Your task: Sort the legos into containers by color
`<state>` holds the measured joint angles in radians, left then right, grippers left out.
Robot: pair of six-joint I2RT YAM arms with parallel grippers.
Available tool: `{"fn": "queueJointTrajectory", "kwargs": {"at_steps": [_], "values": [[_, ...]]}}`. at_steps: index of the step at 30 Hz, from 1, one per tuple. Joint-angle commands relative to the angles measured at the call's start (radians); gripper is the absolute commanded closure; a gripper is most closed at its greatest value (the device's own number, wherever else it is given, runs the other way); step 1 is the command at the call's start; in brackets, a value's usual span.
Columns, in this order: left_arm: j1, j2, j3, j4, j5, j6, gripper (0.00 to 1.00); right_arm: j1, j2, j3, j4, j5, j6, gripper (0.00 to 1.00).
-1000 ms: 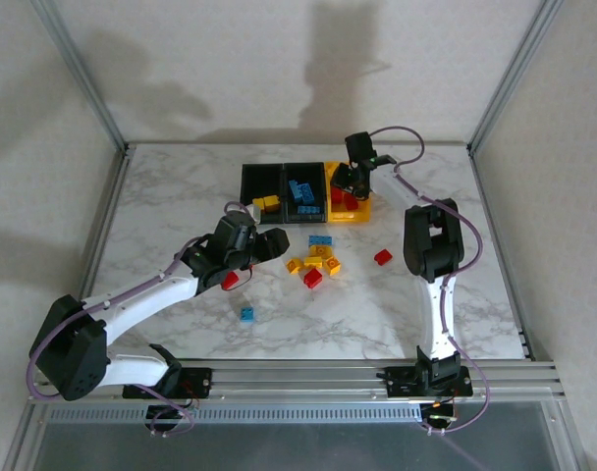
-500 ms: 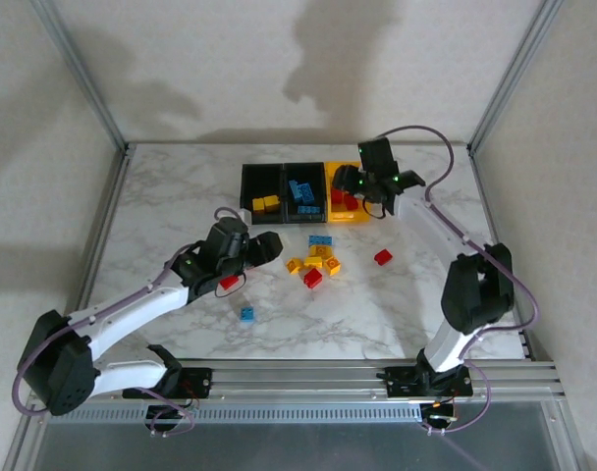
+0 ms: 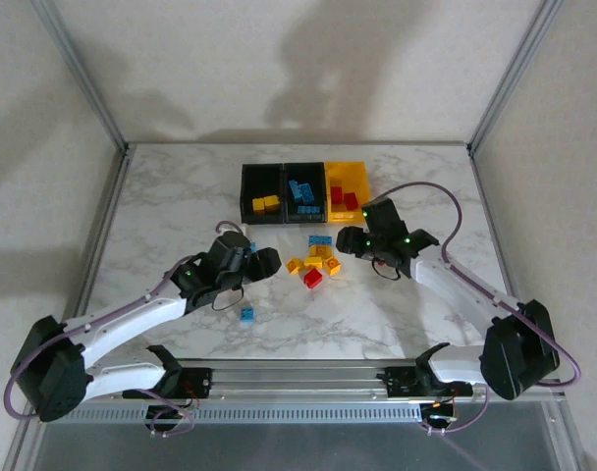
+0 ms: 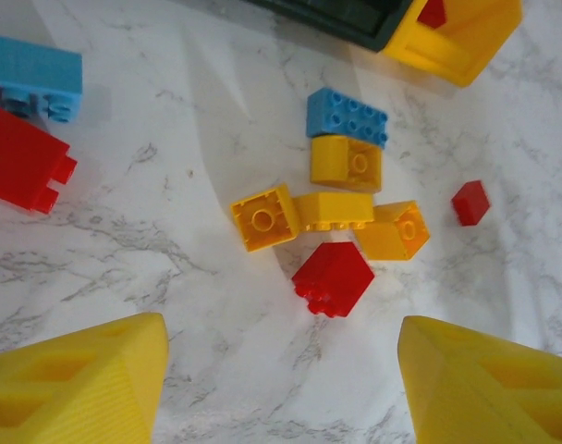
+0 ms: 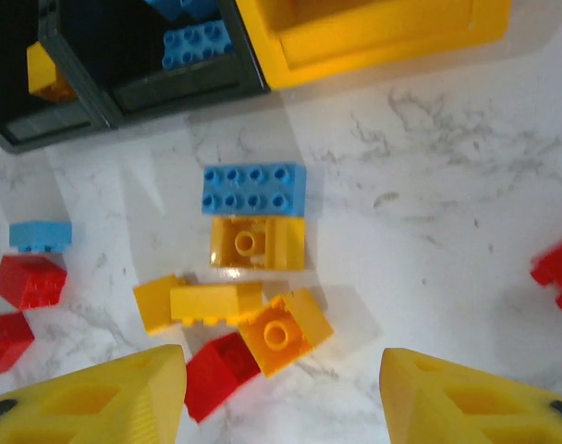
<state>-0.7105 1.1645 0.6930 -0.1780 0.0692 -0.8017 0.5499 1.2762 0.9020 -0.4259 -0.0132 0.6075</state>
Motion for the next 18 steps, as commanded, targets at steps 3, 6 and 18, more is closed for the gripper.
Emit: {"fn": "queueJointTrajectory", "kwargs": {"at_steps": [3, 6, 18], "values": [[-0.052, 0.125, 0.076, -0.036, -0.076, -0.010, 0.35, 0.028, -0.097, -0.094, 0.036, -0.027, 0.051, 0.42], [-0.082, 0.195, 0.122, -0.026, -0.098, 0.000, 0.35, 0.030, -0.138, -0.123, 0.025, -0.023, 0.064, 0.42], [-0.144, 0.467, 0.355, -0.073, -0.110, 0.060, 0.38, 0.029, -0.311, -0.210, -0.048, 0.022, 0.116, 0.41]]}}
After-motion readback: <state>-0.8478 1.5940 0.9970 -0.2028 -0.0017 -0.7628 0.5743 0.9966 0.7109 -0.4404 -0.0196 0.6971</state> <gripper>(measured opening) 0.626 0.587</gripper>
